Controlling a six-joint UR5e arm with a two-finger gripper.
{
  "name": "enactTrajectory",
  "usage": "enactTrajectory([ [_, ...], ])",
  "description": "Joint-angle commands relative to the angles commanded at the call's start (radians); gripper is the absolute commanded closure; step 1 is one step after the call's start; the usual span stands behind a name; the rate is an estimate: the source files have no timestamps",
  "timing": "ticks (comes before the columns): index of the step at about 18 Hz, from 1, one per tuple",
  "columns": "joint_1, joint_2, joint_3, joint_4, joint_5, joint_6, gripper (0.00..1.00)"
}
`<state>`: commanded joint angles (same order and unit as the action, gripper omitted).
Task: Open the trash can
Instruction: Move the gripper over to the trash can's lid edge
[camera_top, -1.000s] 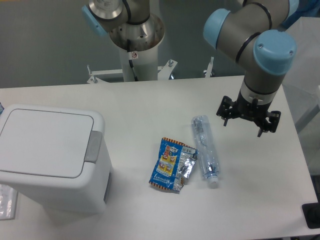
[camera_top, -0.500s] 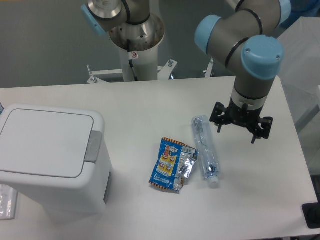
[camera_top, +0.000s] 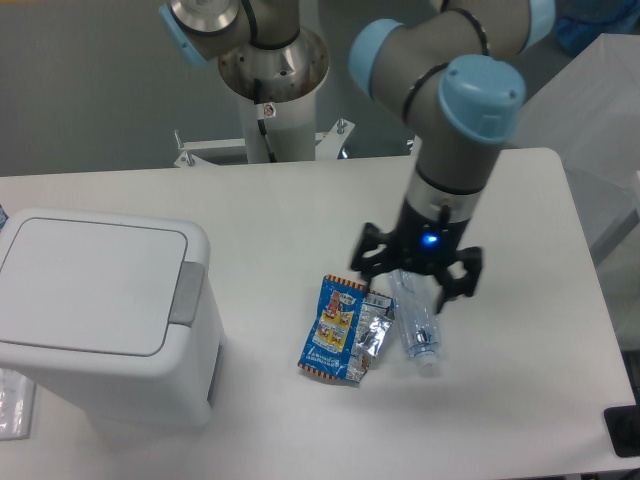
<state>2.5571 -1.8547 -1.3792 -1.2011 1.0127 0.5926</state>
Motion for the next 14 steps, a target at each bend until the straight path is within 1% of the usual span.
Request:
enactTrajectory([
  [2,-0.008,0.005,0.017,0.021,-0.025,-0.081,0.00],
  [4,-0.029,0.014,0.019,0.060,-0.057,-0.102,0.00],
  [5,-0.044,0.012,0.015,0.089,-0.069,-0.106,0.00],
  [6,-0.081,0.012,0.008,0.110,-0.071,-0.138,0.00],
  [8,-0.115,0.015,-0.014,0.114,-0.068,-0.180,0.00],
  [10,-0.120,0.043,-0.047,0.115,-0.063,-0.189,0.00],
  [14,-0.120,0.086,-0.084,0.117,-0.062,-0.191,0.00],
])
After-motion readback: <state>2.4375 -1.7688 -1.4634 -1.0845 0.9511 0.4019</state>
